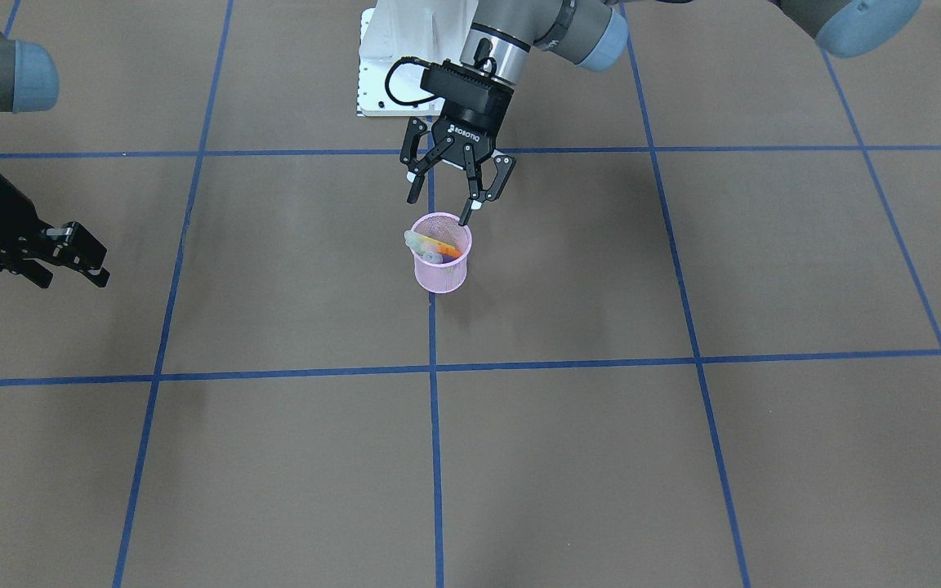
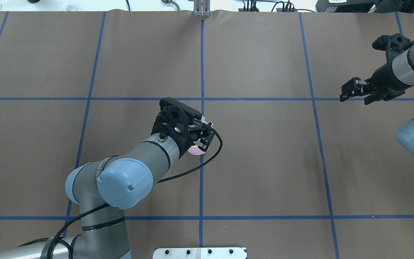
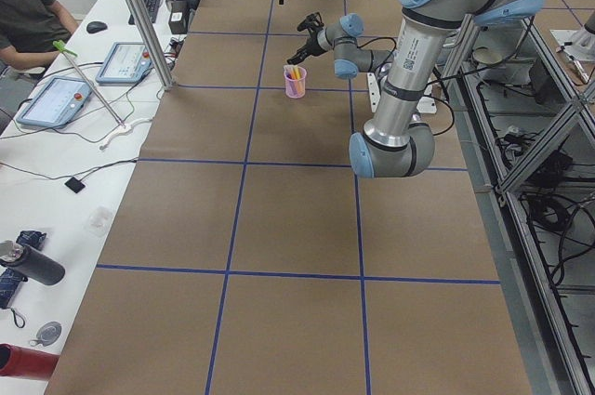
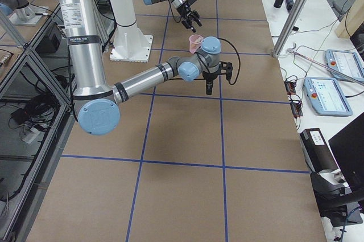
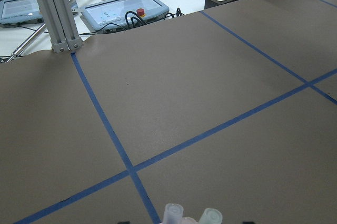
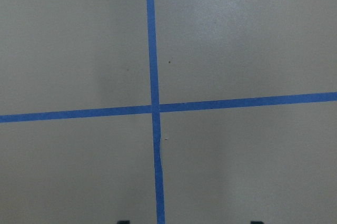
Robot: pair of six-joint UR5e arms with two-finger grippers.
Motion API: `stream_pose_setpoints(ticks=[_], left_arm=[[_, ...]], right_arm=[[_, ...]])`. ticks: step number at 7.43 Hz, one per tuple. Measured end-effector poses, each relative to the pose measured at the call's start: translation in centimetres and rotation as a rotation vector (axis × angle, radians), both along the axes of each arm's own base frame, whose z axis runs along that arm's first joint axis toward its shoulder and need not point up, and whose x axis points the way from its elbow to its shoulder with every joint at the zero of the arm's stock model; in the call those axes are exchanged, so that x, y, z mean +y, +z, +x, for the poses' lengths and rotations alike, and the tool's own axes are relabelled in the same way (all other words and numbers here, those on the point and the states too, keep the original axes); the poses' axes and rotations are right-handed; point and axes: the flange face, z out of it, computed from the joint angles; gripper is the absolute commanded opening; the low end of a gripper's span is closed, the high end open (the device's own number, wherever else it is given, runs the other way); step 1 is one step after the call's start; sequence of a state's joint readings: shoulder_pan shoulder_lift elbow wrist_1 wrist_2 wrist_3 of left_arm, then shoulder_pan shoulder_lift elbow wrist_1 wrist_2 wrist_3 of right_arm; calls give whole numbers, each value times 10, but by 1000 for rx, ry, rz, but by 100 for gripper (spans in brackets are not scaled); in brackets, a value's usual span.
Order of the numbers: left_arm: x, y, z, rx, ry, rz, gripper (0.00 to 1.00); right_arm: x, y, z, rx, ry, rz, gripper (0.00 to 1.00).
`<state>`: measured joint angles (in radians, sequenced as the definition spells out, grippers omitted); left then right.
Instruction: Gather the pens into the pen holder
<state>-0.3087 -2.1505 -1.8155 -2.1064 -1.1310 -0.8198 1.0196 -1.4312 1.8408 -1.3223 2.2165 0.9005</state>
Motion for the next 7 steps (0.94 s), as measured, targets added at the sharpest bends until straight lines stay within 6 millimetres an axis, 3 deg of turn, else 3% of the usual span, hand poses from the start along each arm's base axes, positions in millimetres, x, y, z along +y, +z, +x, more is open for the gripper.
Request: stream_pose_setpoints(ticks=[1, 4, 5, 7], left_arm=[[-13, 1, -12, 38, -18, -44, 79], [-79, 50, -59, -49, 45, -213, 78], [-103, 76, -84, -81, 70, -275, 78], [-159, 124, -157, -99, 152, -408, 78]], right_arm=[[0, 1, 1, 4, 4, 2, 98], [2, 15, 10, 48, 28, 17, 99], [3, 26, 24, 68, 29, 28, 99], [4, 62, 81, 124, 4, 87, 99]])
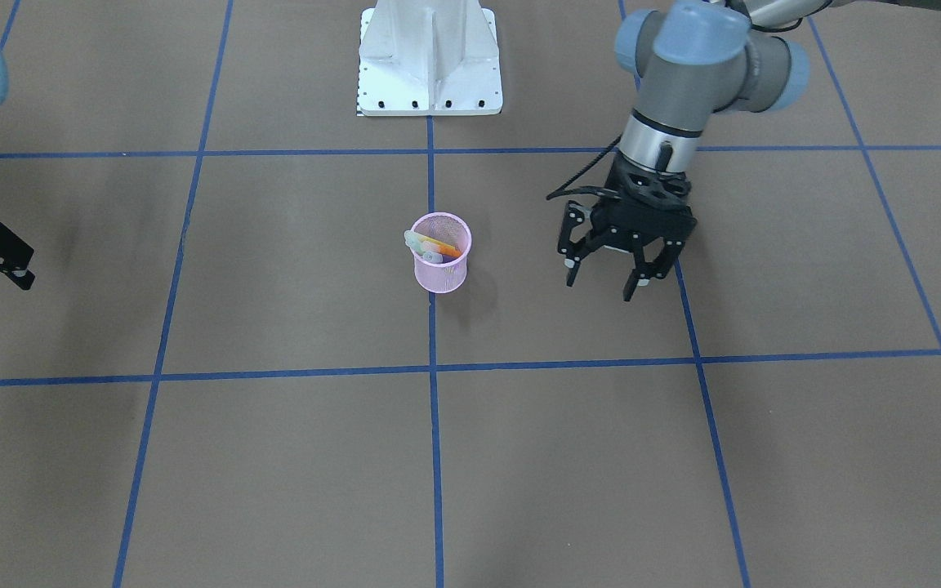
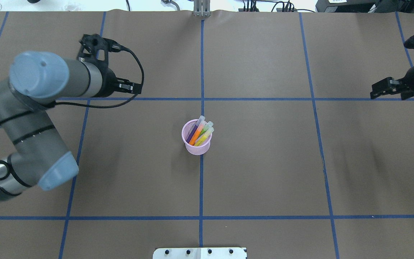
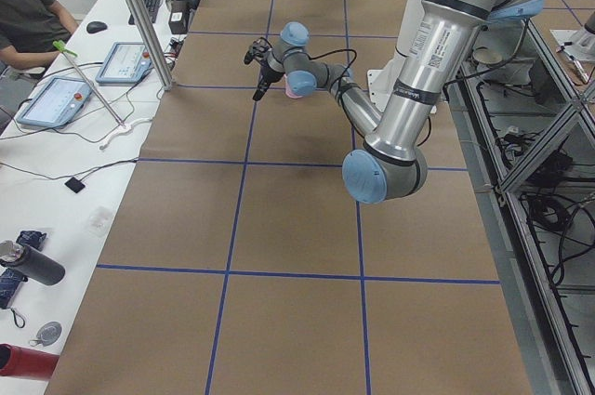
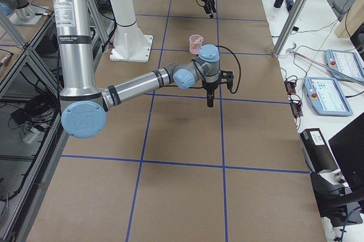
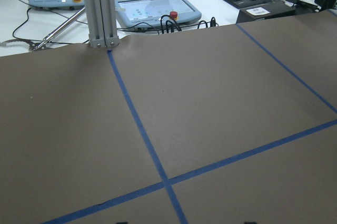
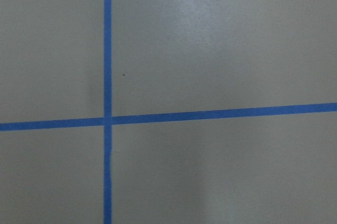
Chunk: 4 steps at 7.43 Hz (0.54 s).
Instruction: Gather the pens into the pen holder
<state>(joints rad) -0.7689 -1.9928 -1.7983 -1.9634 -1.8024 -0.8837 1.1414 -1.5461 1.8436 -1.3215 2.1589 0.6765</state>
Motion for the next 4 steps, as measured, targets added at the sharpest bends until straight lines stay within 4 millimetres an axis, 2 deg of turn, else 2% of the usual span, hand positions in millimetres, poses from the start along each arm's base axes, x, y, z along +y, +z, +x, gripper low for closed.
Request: stream_pose_setpoints(ticks=[1, 2, 3, 4], left_arm=[[-30, 33, -41, -15, 39, -58, 78], [-60, 78, -87, -81, 79, -73, 78], [-81, 122, -124, -162, 119, -100, 78], [-92, 156, -156, -210, 153, -177, 79]], right_arm=[[3, 18, 33, 22, -1, 16, 99], [5, 37, 63, 34, 1, 18, 99], [2, 64, 91, 37, -24, 20, 99], [-5, 97, 119, 27, -67, 25, 99]])
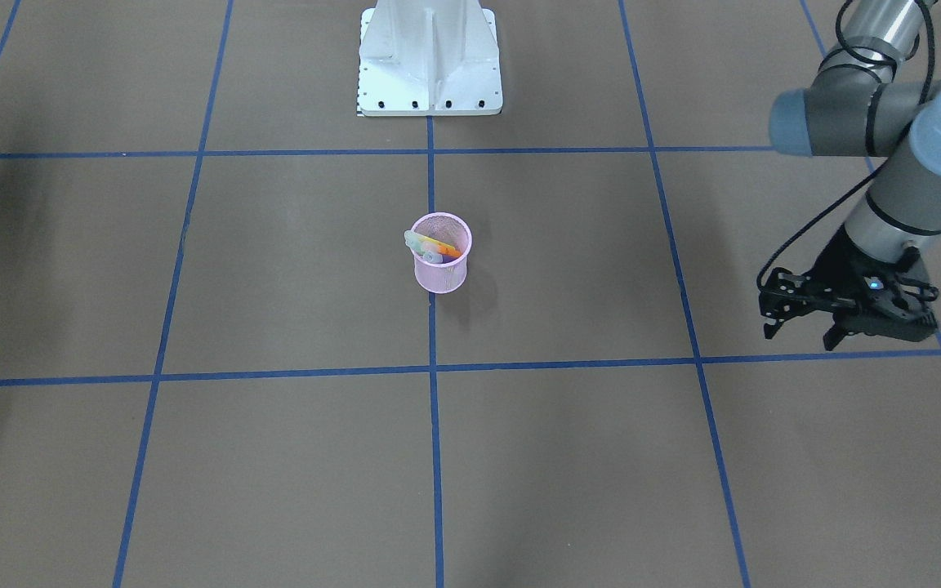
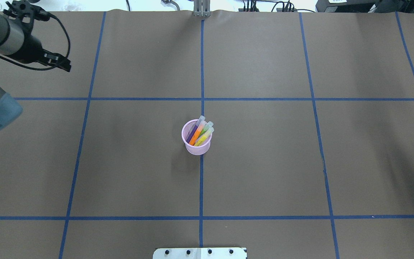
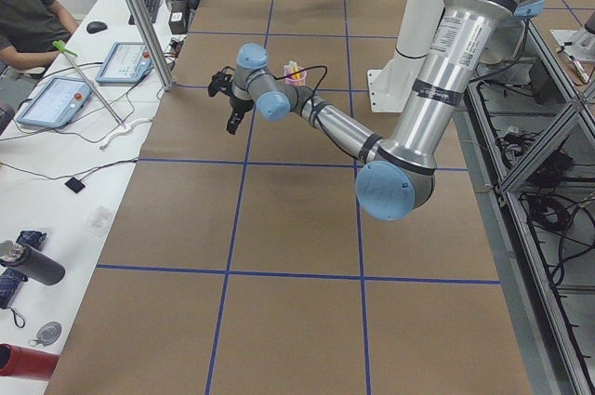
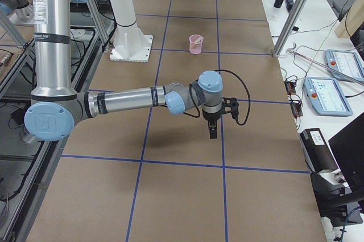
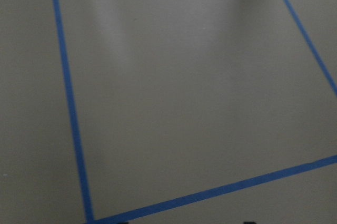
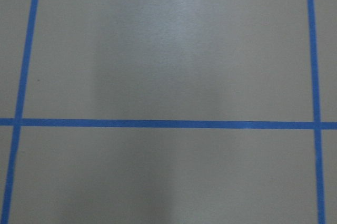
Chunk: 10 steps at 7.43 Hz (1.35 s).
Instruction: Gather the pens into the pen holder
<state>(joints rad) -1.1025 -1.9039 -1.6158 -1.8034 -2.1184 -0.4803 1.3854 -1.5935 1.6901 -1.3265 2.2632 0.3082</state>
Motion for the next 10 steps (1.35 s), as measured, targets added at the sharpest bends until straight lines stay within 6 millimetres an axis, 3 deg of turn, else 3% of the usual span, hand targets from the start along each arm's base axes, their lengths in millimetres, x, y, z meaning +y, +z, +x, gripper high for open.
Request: stream_pose_setpoints(ticks=[1, 2, 3, 5, 7, 8, 10], left_arm=[[1, 33, -34, 19, 30, -106, 80], [10, 63, -69, 94, 56, -202, 99], [16, 82, -100, 158, 44, -268, 100], [12, 99, -140, 175, 0, -281, 99], [6, 126, -176, 8, 19, -160, 100], [8, 139, -185, -15, 30, -182, 100], [19, 146, -207, 45, -9, -344, 100]], right_arm=[[-7, 29, 29, -27, -28, 1, 99], [-12, 48, 47, -60, -40, -9, 99], [-20, 49, 55, -84, -43, -20, 99], [-37, 29, 57, -99, -41, -26, 99], [-43, 21, 53, -93, -50, -20, 99], [-43, 22, 51, -86, -56, -16, 99], [-45, 13, 43, -44, -71, 14, 99]])
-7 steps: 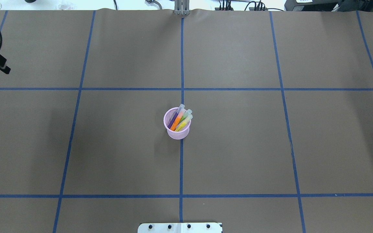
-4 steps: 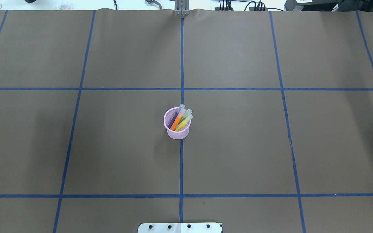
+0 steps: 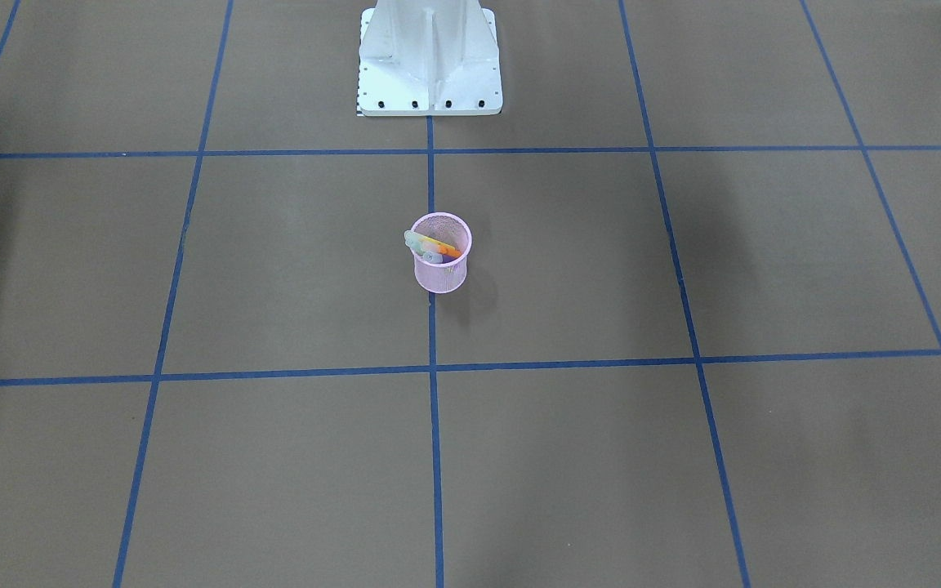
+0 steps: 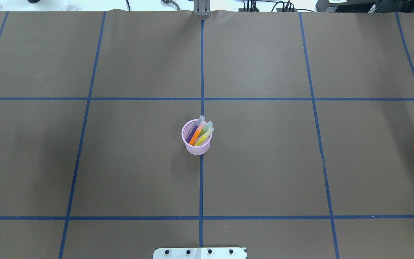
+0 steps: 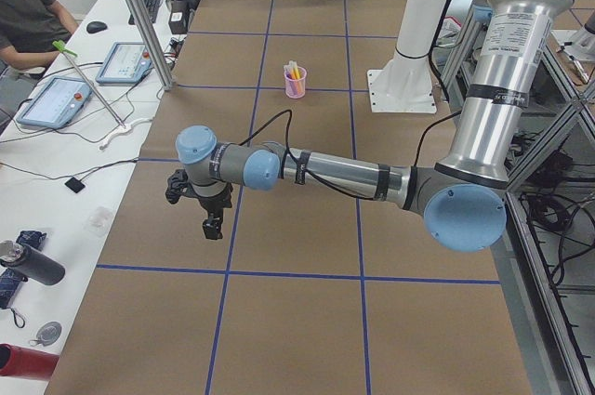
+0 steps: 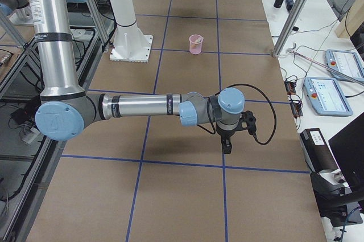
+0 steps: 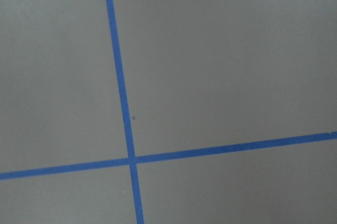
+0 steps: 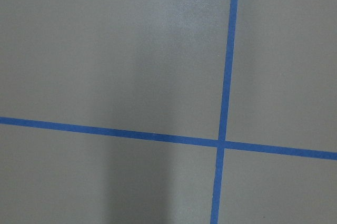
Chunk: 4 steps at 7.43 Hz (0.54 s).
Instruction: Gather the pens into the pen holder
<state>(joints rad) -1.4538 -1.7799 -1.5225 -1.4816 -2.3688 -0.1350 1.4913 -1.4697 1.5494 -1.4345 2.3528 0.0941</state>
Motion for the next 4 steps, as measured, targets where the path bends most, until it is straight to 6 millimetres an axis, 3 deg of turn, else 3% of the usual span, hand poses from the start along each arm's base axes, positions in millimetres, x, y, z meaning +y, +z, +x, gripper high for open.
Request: stream_pose_setpoints(ticks=[2, 4], left_arm=[[43, 17, -29, 35, -7, 7, 100], [70, 1, -37, 44, -22, 79, 100]], right_arm=[[0, -2, -10, 22, -11, 3, 99], [2, 7, -14, -1, -23, -18, 99]])
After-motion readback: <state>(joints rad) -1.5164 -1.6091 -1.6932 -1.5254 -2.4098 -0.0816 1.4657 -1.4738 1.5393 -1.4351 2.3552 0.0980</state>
